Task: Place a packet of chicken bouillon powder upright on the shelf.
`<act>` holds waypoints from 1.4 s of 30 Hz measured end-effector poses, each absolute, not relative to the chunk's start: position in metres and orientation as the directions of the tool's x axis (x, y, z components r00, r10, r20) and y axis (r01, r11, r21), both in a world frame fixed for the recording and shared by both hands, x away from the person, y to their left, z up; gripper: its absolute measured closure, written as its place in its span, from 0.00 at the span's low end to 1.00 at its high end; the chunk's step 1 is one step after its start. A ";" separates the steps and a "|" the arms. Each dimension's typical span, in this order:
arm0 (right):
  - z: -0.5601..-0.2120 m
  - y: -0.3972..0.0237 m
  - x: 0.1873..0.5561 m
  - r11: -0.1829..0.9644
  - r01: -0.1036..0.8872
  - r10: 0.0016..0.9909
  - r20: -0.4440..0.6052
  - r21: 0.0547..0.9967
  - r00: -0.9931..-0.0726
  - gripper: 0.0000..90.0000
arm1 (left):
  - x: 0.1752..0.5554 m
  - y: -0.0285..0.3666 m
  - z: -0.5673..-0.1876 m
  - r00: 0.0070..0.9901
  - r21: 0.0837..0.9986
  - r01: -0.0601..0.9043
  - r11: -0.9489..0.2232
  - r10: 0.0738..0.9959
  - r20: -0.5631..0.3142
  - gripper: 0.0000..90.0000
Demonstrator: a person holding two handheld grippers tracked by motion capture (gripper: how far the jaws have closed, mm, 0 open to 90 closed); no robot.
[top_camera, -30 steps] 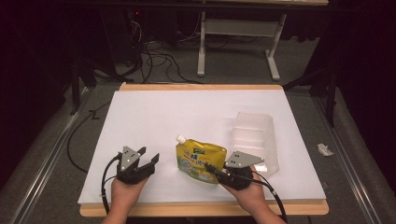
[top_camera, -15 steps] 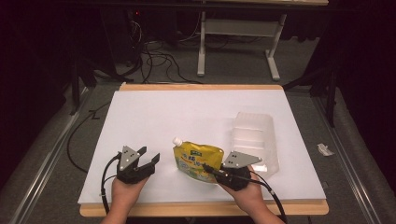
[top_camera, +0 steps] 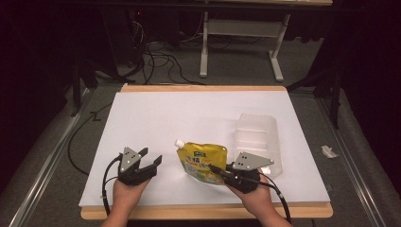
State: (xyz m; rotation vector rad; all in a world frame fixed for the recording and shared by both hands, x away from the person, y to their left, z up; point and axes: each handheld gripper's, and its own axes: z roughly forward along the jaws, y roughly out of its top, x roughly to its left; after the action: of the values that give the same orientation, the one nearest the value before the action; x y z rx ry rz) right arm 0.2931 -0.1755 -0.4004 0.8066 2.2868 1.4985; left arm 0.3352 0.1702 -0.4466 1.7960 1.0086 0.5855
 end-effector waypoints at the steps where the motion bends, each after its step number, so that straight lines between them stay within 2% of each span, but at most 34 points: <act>1: -0.399 -0.177 0.293 0.301 0.284 0.592 0.055 0.910 -0.804 0.97 | 0.335 0.170 -0.446 0.545 0.905 0.376 -0.199 0.838 -0.042 0.42; 11: -0.390 -0.185 0.290 0.283 0.257 0.578 0.049 0.924 -0.814 0.98 | 0.333 0.170 -0.446 0.553 0.905 0.372 -0.207 0.832 -0.037 0.39; 16: -0.385 -0.189 0.286 0.286 0.247 0.571 0.043 0.926 -0.820 0.98 | 0.331 0.168 -0.446 0.570 0.894 0.382 -0.234 0.821 -0.028 0.33; 23: -0.376 -0.194 0.281 0.279 0.227 0.568 0.030 0.933 -0.822 0.98 | 0.325 0.166 -0.441 0.588 0.897 0.357 -0.260 0.809 0.000 0.33; 30: -0.360 -0.200 0.282 0.258 0.202 0.573 0.019 0.945 -0.820 0.99 | 0.326 0.169 -0.442 0.583 0.896 0.366 -0.252 0.813 -0.010 0.33; 42: -0.338 -0.238 0.293 0.215 0.206 0.626 0.027 0.955 -0.779 0.99 | 0.329 0.168 -0.444 0.581 0.892 0.376 -0.252 0.814 -0.015 0.33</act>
State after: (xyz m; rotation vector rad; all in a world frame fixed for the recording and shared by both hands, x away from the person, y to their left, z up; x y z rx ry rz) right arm 0.2934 -0.2382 -0.3378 0.7741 2.1315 1.5852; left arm 0.3292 0.1676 -0.4444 1.8534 0.9650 0.5731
